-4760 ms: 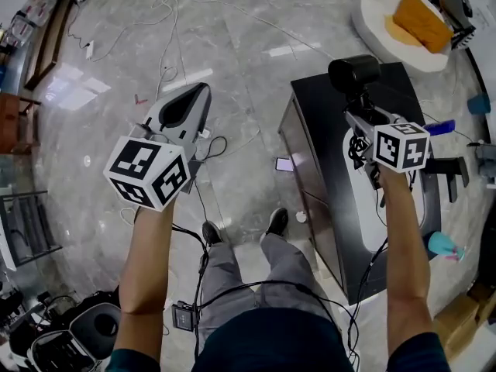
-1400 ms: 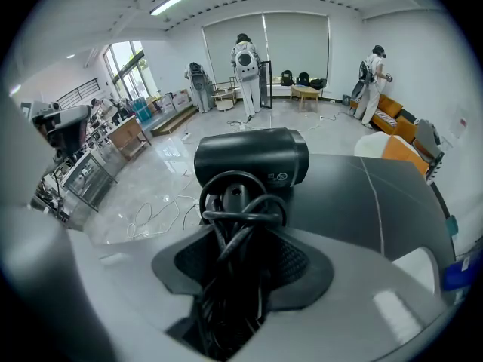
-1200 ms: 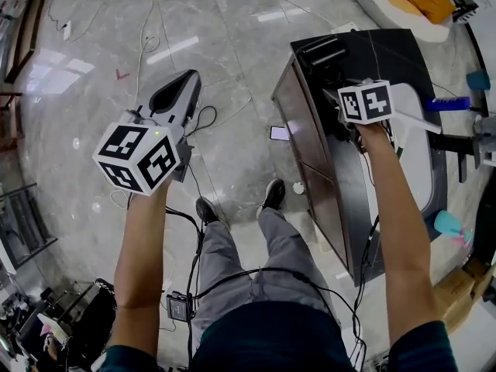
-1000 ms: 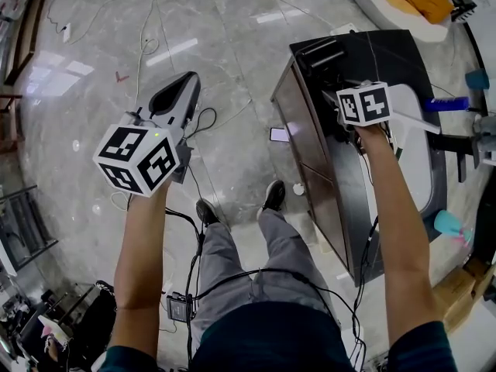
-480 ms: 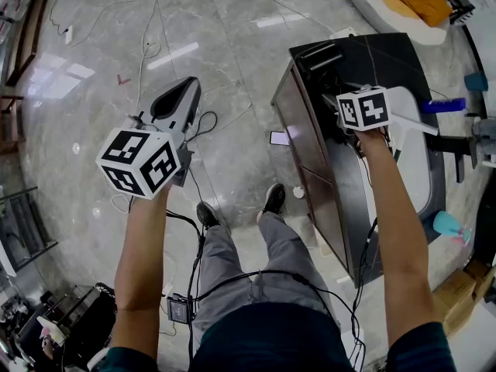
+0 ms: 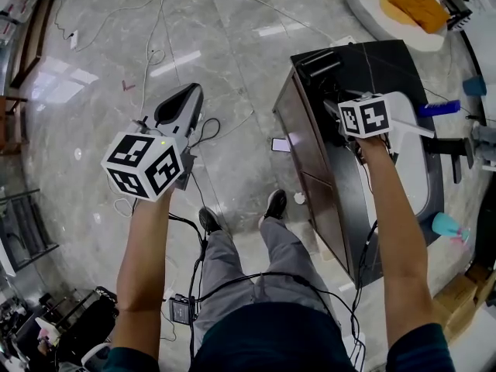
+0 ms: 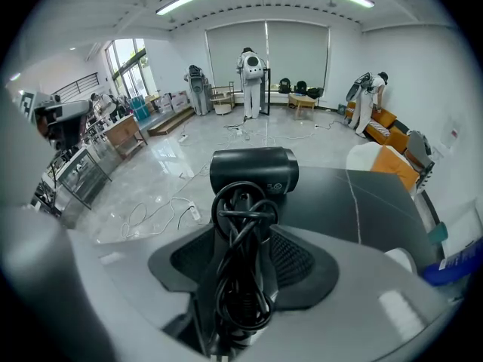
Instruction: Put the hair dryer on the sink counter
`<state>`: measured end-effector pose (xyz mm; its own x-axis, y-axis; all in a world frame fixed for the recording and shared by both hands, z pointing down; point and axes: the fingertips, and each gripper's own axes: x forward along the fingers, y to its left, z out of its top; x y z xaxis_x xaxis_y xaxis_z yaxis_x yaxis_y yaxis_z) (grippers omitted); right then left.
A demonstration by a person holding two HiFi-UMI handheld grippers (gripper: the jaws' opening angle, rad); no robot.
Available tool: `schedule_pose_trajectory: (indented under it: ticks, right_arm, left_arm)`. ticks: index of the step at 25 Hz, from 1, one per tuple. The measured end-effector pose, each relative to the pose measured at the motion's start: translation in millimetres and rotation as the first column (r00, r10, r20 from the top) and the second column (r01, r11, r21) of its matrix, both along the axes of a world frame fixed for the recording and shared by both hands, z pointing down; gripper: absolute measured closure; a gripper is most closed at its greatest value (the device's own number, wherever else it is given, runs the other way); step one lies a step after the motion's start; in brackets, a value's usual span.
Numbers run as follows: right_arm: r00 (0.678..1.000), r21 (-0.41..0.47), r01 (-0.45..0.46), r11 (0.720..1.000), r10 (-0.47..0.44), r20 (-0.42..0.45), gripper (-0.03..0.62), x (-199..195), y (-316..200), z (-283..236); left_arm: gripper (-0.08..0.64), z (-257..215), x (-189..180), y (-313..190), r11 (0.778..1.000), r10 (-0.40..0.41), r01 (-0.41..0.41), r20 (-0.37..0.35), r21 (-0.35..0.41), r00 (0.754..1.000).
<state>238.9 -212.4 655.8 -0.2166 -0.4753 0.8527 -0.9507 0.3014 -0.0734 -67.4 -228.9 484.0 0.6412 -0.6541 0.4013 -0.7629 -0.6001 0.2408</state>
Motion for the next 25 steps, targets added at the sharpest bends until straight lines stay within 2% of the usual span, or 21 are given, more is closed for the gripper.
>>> schedule_pose_trajectory:
  ticks: [7, 13, 25]
  right_arm:
    - [1.0, 0.027, -0.015, 1.0, 0.015, 0.013, 0.354, 2.1, 3.8, -24.5]
    - [0.998, 0.102, -0.066, 0.993, 0.066, 0.004, 0.356, 13.9, -0.2, -62.5]
    - [0.985, 0.239, -0.172, 0.956, 0.167, 0.041, 0.463, 16.7, -8.6, -131.0]
  left_arm:
    - [0.554, -25.0, -9.4, 0.8, 1.0, -0.003, 0.003, 0.0, 0.028, 1.0]
    - [0.554, -45.8, -17.9, 0.0, 0.999, 0.004, -0.004, 0.009, 0.049, 1.0]
    - [0.554, -77.0, -50.2, -7.4, 0.998, -0.006, 0.006, 0.007, 0.065, 1.0]
